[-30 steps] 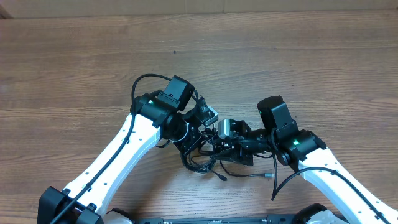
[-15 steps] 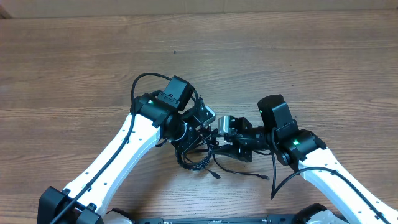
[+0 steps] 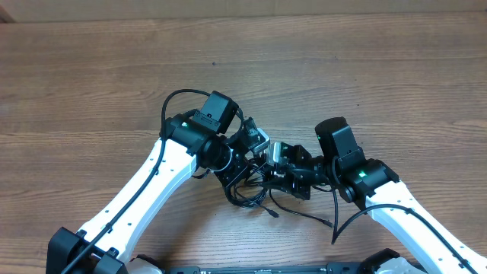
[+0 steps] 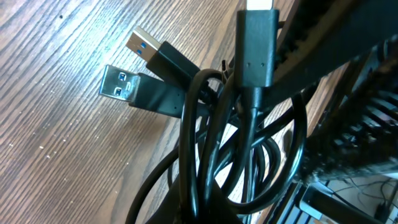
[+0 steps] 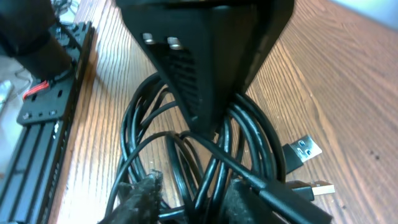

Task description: Untangle cables

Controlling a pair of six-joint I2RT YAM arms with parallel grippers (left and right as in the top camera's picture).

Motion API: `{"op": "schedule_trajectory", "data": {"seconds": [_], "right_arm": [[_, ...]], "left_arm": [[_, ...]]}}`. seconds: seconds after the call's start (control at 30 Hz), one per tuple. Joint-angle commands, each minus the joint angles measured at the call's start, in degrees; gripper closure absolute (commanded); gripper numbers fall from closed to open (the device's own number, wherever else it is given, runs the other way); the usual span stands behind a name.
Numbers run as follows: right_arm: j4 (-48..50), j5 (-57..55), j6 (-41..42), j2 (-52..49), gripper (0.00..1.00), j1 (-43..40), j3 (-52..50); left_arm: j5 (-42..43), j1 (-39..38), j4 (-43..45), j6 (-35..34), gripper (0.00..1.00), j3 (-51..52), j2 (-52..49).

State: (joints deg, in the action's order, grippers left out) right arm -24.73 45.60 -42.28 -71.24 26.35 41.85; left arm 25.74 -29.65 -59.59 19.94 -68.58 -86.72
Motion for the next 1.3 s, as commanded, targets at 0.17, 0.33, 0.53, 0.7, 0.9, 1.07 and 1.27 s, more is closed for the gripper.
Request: {"op": "schedule_trajectory", "data": {"seconds": [0.17,0.33,0.53,0.7,0.9,1.07,1.27], "right_arm": [[-1.22,-0.15,1.68,0.39,0.96,0.26,0.61],[-1.57,-0.04,2.03,0.39,0.96,0.26,0.61],[-1.53,4.09,2.03,0.42,0.96,0.26,0.61],[1.62,5.09,10.38,0.42,0.96,0.26,0.61],[6.69,5.01,16.17,0.61,0.96,0.26,0.61],[8.2,1.79,17.25,0.63,0.96,0.26,0.61],[8.15,-9.6,17.22,0.63,0.96,0.26,0.61]], "left_arm": [[0.39,-0.37,0.76,0.96,0.96,-0.13,-0.17],[-2.34,-0.37,0.72,0.15,0.96,-0.13,-0.17],[-3.08,-0.37,0.72,-0.44,0.96,-0.13,-0.17],[-7.63,-0.37,-0.04,-3.91,0.96,-0.13,-0.17],[-7.78,-0.37,-1.9,-3.96,0.96,-0.11,-0.17],[-7.91,-0.37,-2.82,-4.13,0.96,-0.04,-0.17],[-7.89,-0.37,-3.89,-4.13,0.96,-0.04,-0.17]]}}
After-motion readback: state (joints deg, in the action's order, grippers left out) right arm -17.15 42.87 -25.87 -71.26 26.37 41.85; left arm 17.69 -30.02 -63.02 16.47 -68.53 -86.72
